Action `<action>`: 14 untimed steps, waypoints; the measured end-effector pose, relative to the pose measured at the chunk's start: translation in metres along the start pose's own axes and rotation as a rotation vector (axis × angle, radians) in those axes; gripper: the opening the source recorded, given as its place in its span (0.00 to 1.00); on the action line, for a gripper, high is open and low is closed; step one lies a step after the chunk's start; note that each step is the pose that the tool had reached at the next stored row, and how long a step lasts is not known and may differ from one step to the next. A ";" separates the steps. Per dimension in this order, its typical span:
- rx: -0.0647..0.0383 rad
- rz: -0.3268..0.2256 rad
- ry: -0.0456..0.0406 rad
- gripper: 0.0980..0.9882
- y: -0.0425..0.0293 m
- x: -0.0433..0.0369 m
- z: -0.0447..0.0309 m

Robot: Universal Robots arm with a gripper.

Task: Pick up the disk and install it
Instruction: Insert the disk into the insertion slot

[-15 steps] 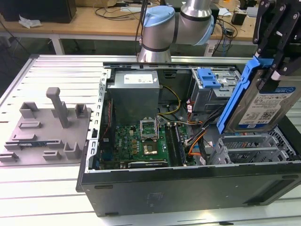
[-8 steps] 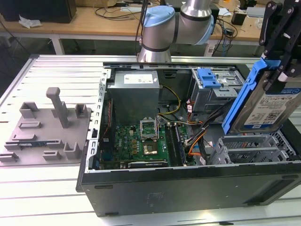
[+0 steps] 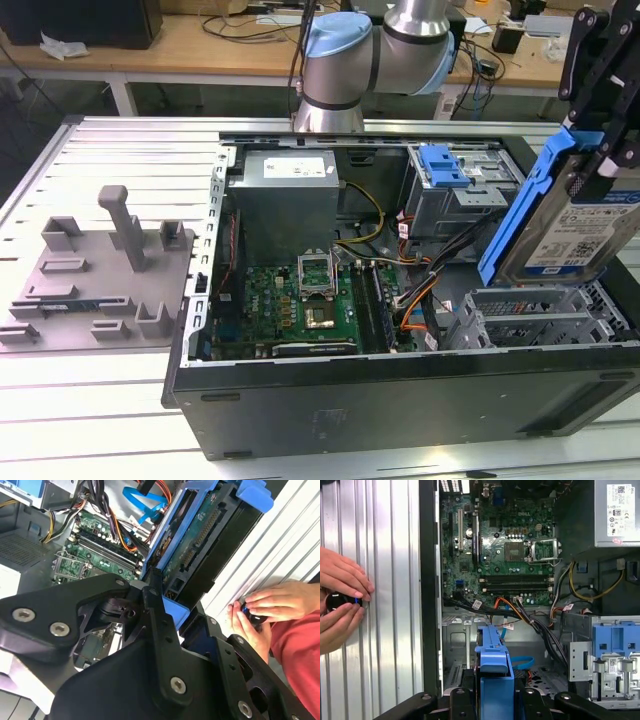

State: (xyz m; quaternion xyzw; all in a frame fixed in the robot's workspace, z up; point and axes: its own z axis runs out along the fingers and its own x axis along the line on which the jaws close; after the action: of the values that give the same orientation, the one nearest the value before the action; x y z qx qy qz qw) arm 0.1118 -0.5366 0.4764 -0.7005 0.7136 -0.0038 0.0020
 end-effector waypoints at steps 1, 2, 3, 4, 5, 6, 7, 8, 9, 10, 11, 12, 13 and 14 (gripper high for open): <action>0.000 0.003 0.0001 0.30 0.0000 0.0000 0.0001; 0.000 0.003 0.0001 0.30 0.0000 0.0000 0.0002; 0.000 0.003 -0.0001 0.30 0.0000 0.0000 0.0002; 0.000 0.003 -0.0001 0.30 0.0000 0.0000 0.0003; 0.000 0.003 -0.0001 0.30 0.0000 0.0000 0.0002; 0.000 0.003 -0.0002 0.30 0.0000 0.0001 0.0003; 0.000 0.002 -0.0003 0.30 0.0000 0.0002 0.0005; 0.000 0.002 -0.0002 0.30 0.0000 0.0006 0.0007; 0.000 0.002 -0.0002 0.30 0.0000 0.0009 0.0008; 0.000 0.002 -0.0002 0.30 0.0000 0.0015 0.0013; 0.000 0.002 -0.0001 0.30 0.0000 0.0019 0.0018; 0.000 0.002 0.0001 0.30 0.0000 0.0021 0.0021; 0.000 0.002 0.0000 0.30 0.0000 0.0021 0.0029; 0.000 0.002 0.0000 0.30 0.0000 0.0021 0.0035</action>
State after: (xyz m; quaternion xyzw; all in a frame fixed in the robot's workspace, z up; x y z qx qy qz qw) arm 0.1118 -0.5387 0.4729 -0.6999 0.7142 -0.0038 0.0020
